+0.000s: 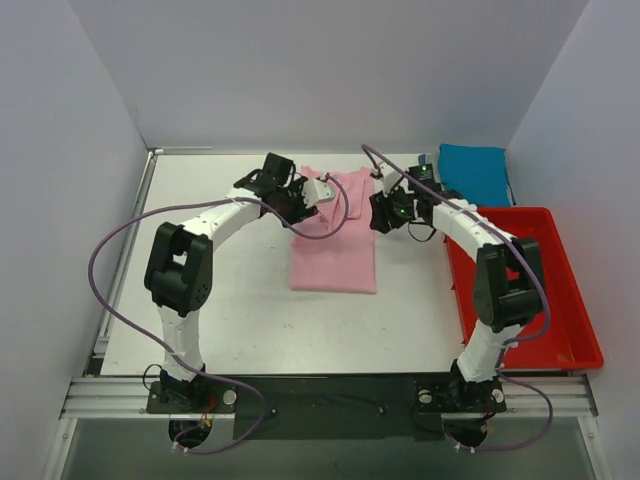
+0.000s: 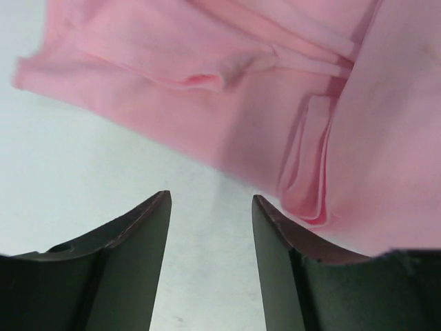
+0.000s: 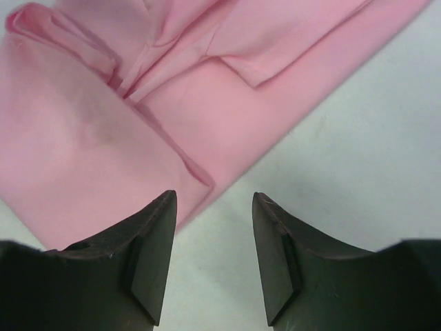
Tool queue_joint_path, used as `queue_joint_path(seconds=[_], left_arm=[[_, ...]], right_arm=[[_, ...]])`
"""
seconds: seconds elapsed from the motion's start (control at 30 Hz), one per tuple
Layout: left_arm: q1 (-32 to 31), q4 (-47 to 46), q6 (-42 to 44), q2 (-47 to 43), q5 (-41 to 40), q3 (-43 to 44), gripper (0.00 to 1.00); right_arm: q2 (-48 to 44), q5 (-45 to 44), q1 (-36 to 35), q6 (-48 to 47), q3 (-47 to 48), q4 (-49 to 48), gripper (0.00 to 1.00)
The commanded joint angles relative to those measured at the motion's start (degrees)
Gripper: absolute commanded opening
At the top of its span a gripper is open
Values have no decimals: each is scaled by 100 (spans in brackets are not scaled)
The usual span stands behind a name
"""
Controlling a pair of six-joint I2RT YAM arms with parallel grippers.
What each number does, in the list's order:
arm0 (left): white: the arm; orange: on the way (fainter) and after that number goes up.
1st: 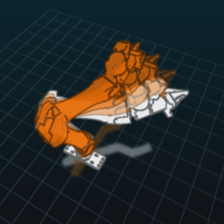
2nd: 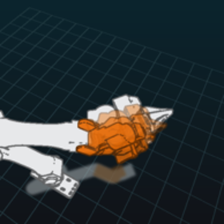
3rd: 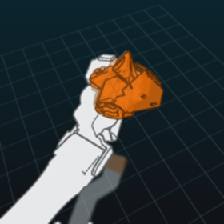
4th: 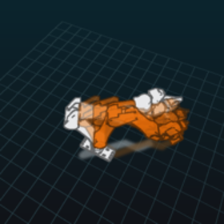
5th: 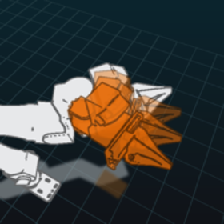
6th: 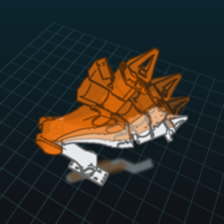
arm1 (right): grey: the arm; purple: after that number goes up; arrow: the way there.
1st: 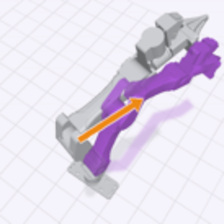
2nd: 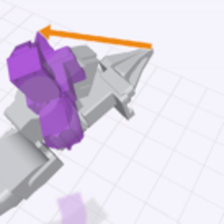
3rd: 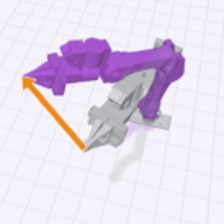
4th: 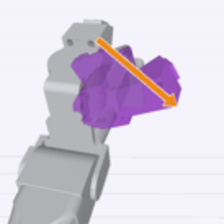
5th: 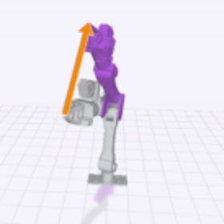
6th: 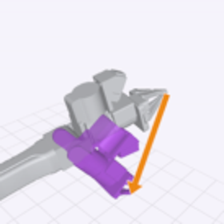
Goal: Fold and stack the t-shirts
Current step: Fold the folded rectangular tshirt in 1/3 of the way, then grab one side of the 2/3 rectangular tshirt with both arms
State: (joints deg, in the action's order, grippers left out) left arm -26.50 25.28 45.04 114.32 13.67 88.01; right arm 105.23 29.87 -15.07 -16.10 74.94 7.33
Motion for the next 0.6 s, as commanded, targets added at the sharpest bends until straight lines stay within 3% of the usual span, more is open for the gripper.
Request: queue_joint_path(seconds=[0.0, 0.1, 0.17, 0.2, 0.3, 0.43, 0.57], left_arm=[[110, 1393, 969, -313, 1179, 858, 54], [101, 2541, 2635, -796, 2294, 97, 49], [49, 2579, 3586, -1349, 2543, -939, 49], [-82, 2205, 3661, -1691, 2509, -1605, 52], [-469, 852, 3006, -2045, 2019, -2383, 58], [-698, 59, 2160, -2019, 1473, -2753, 60], [-760, -251, 2132, -2010, 1050, -3069, 60]], right_arm=[[-1475, 967, -74, -1566, -1222, -189, 44], [-2303, 1153, -452, -3701, -2340, 5, 48], [-2595, 864, -671, -3996, -2834, -57, 50], [-2604, 706, -786, -4050, -2940, 126, 51], [-2490, 161, -1111, -4340, -3055, 365, 51], [-2314, -306, -1358, -4402, -3240, 84, 51], [-2025, -508, -1560, -4551, -3187, 137, 50]])
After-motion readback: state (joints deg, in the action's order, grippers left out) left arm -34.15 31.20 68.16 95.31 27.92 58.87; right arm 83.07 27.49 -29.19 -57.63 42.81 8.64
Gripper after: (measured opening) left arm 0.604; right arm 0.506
